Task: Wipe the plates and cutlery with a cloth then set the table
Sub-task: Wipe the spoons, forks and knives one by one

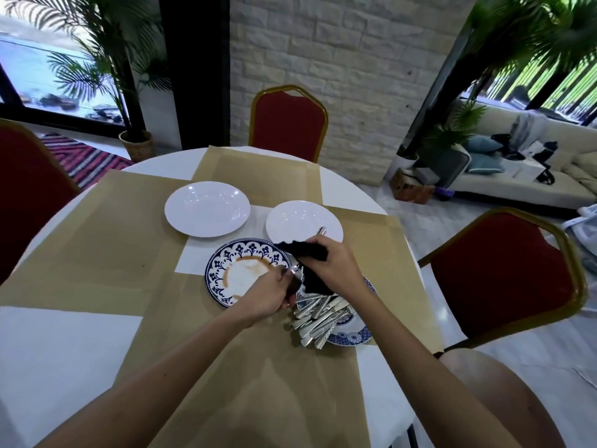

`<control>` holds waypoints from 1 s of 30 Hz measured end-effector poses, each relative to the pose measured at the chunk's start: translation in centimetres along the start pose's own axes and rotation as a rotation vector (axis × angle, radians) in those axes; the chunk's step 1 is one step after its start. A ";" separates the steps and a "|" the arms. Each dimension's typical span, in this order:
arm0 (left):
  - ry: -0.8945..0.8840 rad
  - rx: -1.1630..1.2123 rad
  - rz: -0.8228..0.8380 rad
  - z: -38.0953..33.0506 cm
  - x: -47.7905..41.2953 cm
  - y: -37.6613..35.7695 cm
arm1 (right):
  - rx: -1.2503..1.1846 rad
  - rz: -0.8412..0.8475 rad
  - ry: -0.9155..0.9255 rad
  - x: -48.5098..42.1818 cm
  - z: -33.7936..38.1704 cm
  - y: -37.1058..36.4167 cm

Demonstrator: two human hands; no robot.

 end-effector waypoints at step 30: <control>0.330 0.807 -0.135 -0.2 -1.6 -8.5 | -0.858 -0.599 -0.835 6.5 -9.2 -0.6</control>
Point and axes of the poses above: each hand's wrist, its own x-axis away from the middle knuckle, its own y-axis out of the back of the hand, z = x × y, the point moved 4 cm from there along -x, towards the middle knuckle, and after that the axes turned 4 degrees about -z, right-handed, at the moved point
